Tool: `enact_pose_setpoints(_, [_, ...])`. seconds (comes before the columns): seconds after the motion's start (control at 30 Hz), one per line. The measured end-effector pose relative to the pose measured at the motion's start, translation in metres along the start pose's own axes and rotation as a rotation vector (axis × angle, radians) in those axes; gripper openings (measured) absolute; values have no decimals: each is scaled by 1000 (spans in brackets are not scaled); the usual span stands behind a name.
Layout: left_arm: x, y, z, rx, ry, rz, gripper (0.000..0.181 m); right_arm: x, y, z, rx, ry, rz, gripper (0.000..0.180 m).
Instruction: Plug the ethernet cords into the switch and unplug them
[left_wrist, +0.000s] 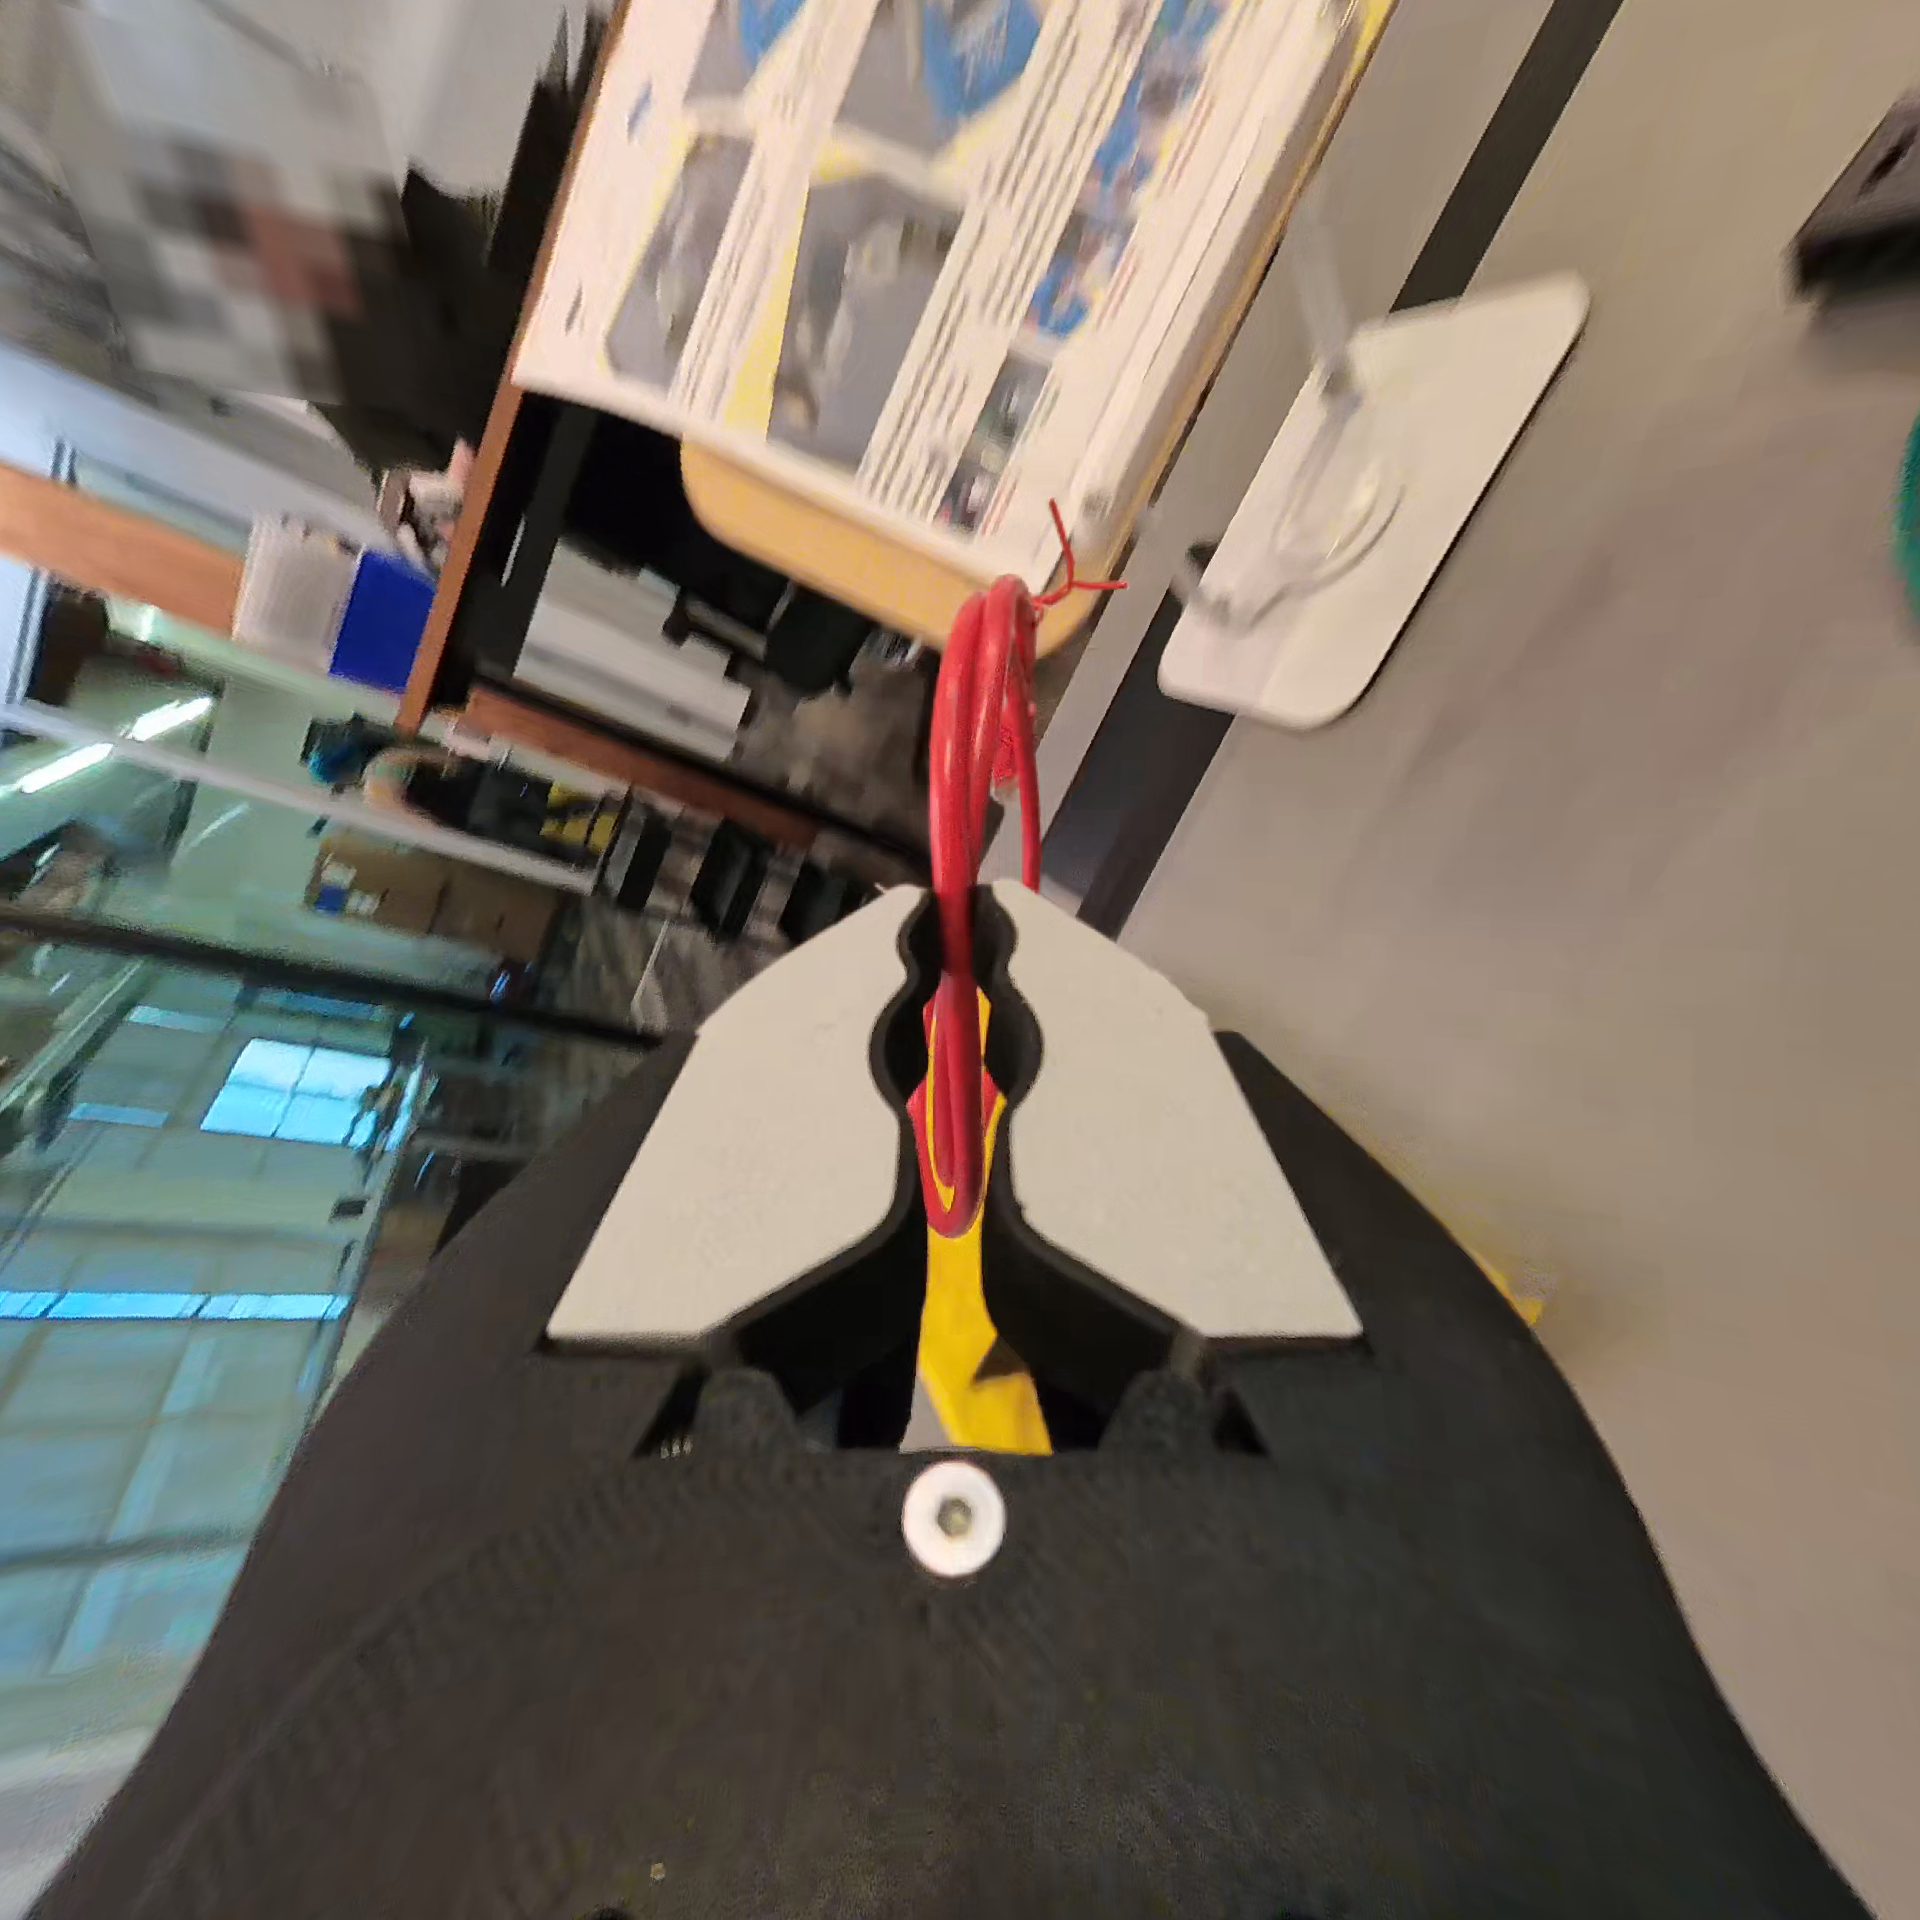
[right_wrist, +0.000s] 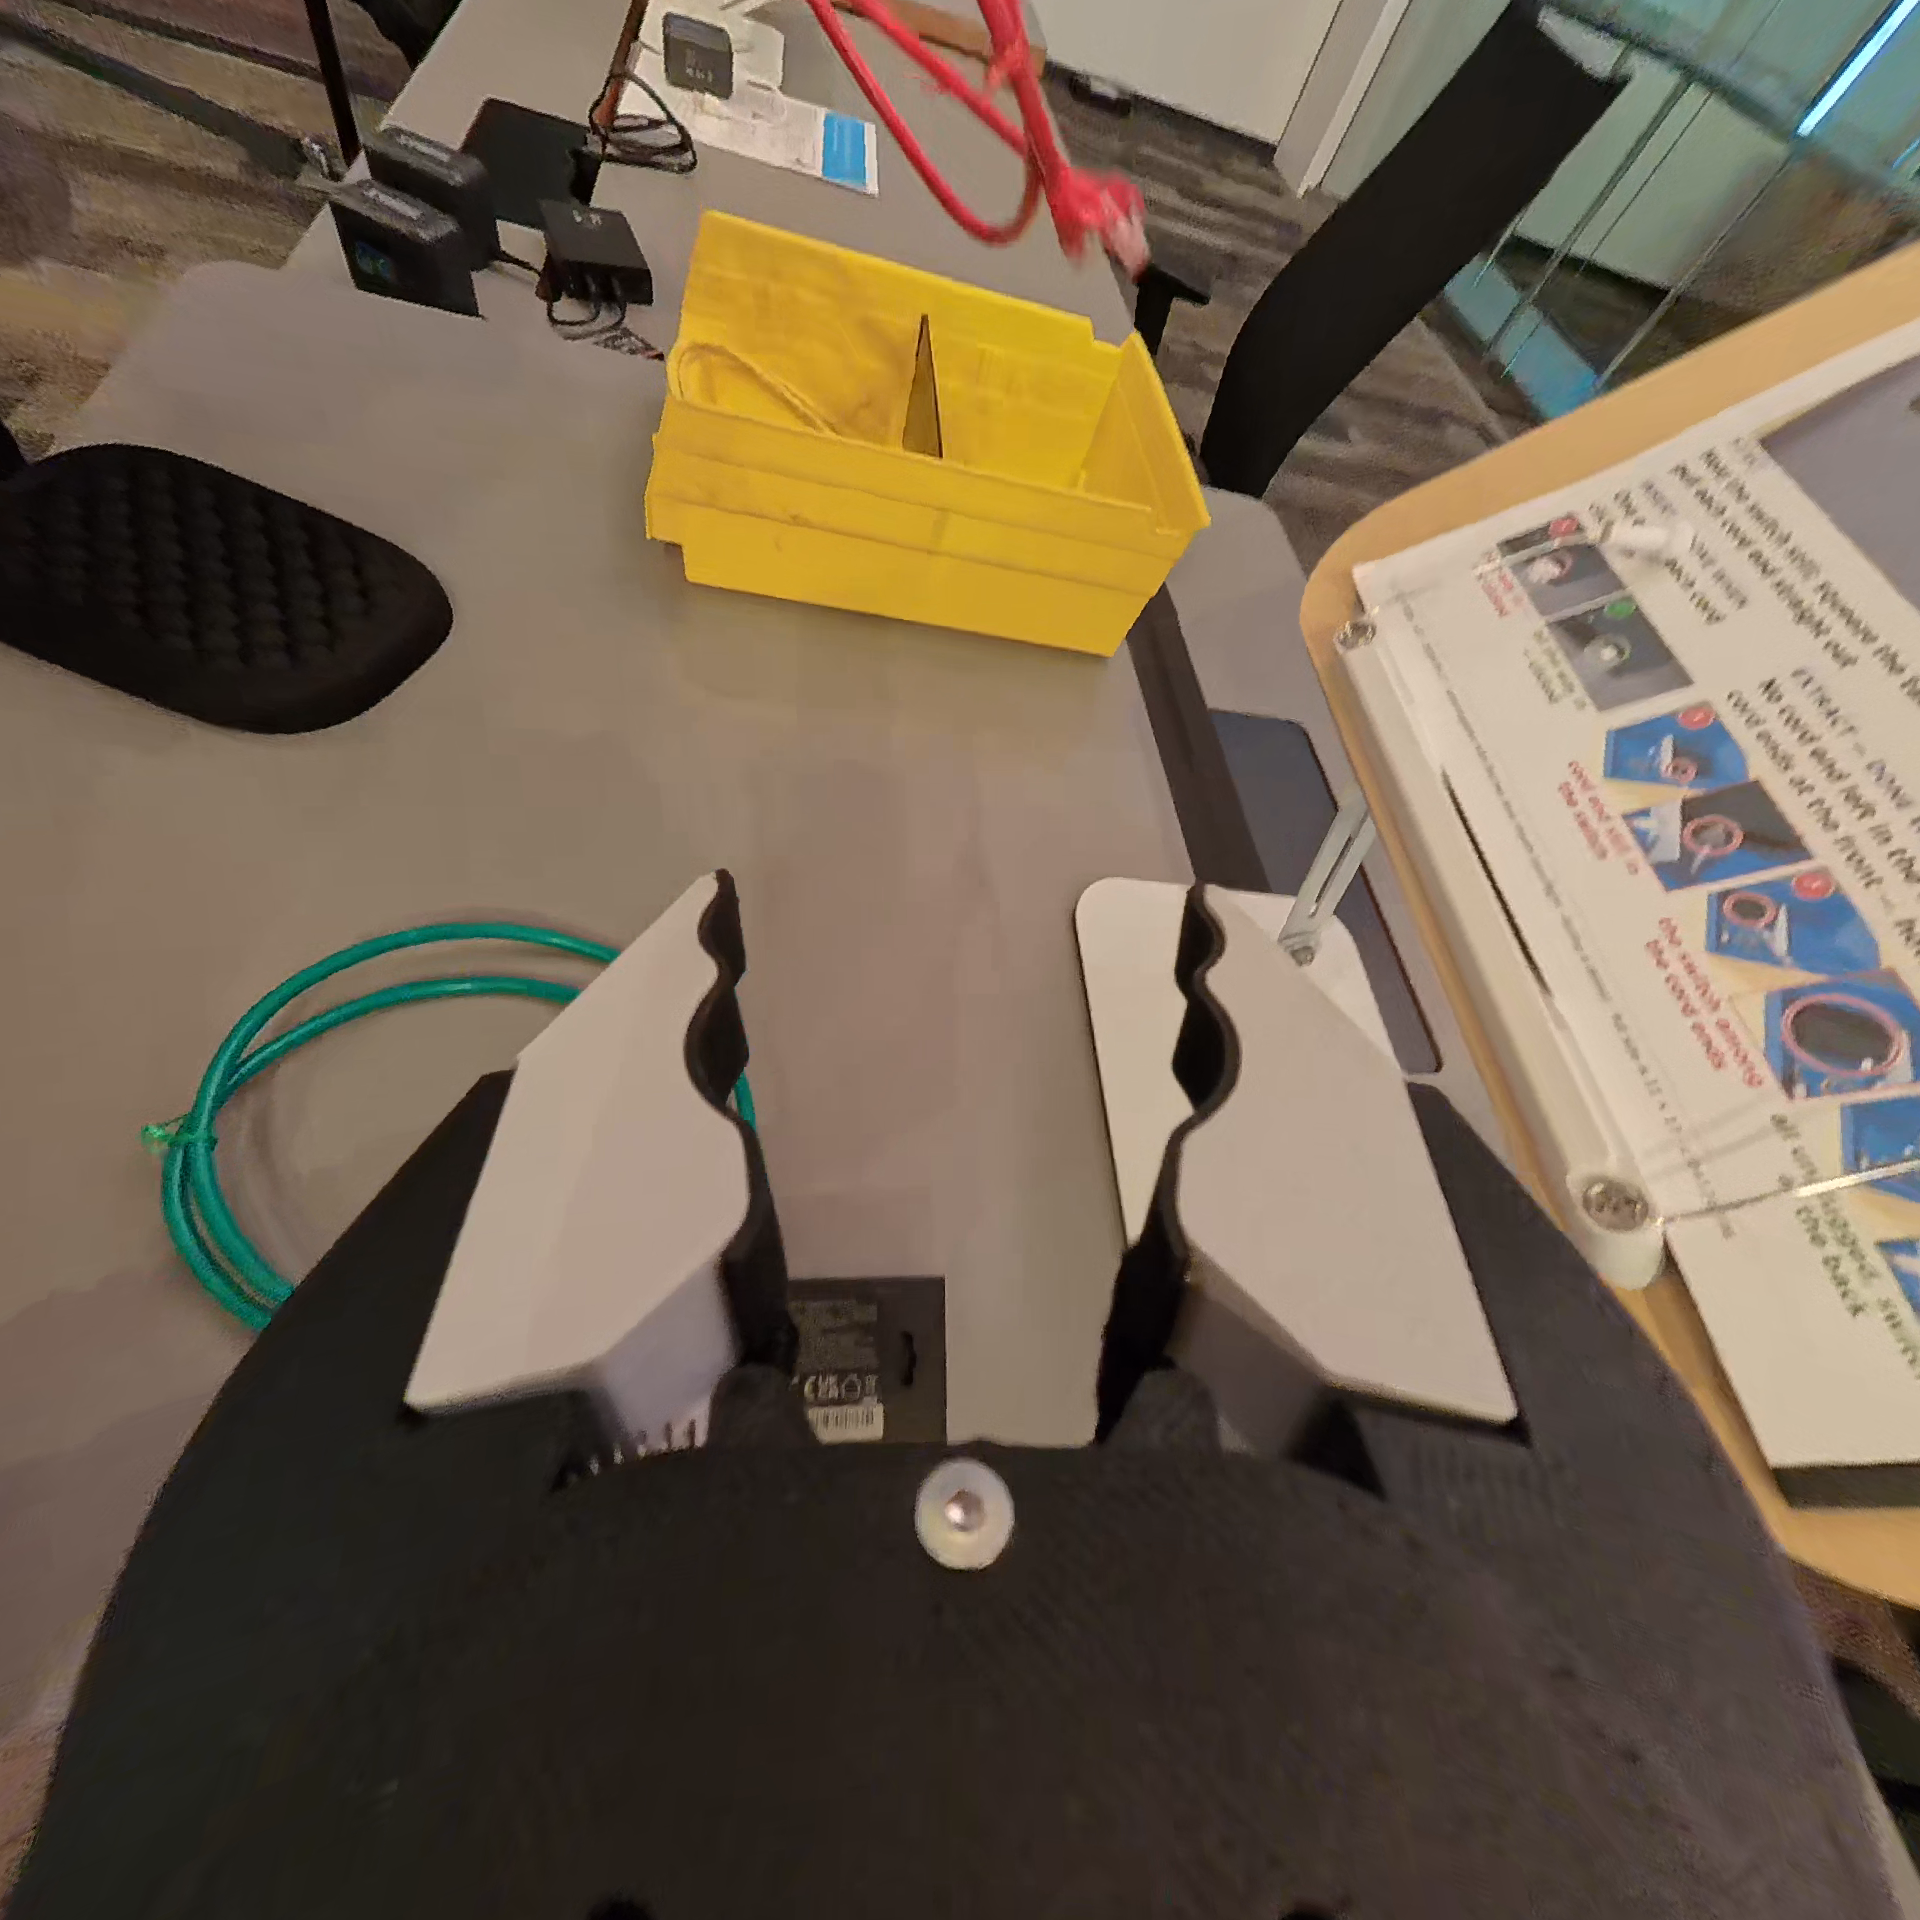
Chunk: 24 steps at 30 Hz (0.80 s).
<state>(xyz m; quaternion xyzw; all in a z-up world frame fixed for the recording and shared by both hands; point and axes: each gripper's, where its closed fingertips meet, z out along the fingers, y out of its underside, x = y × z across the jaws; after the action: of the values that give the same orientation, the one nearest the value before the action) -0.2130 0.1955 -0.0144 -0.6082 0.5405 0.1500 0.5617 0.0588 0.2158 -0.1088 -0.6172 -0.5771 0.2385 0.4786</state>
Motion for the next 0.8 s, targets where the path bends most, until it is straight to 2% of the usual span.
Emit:
enact_pose_setpoints(0.23, [36,-103,43,361,196,-65,5,9,-24,7,69,107,-70,86])
enact_pose_setpoints(0.37, [53,-138,64,520,300,-119,6,24,-14,-3,70,159,-44,82])
enact_pose_setpoints(0.57, [58,-159,77,696,371,-219,6,39,-2,-27,119,182,19,78])
enact_pose_setpoints(0.63, [58,-161,78,738,370,-233,6,44,-2,-32,155,171,79,71])
enact_pose_setpoints(0.73, [64,-160,78,767,333,-188,6,40,-2,-36,242,48,229,69])
enact_pose_setpoints(0.8, [70,-158,83,726,295,-117,6,43,4,-40,278,8,321,66])
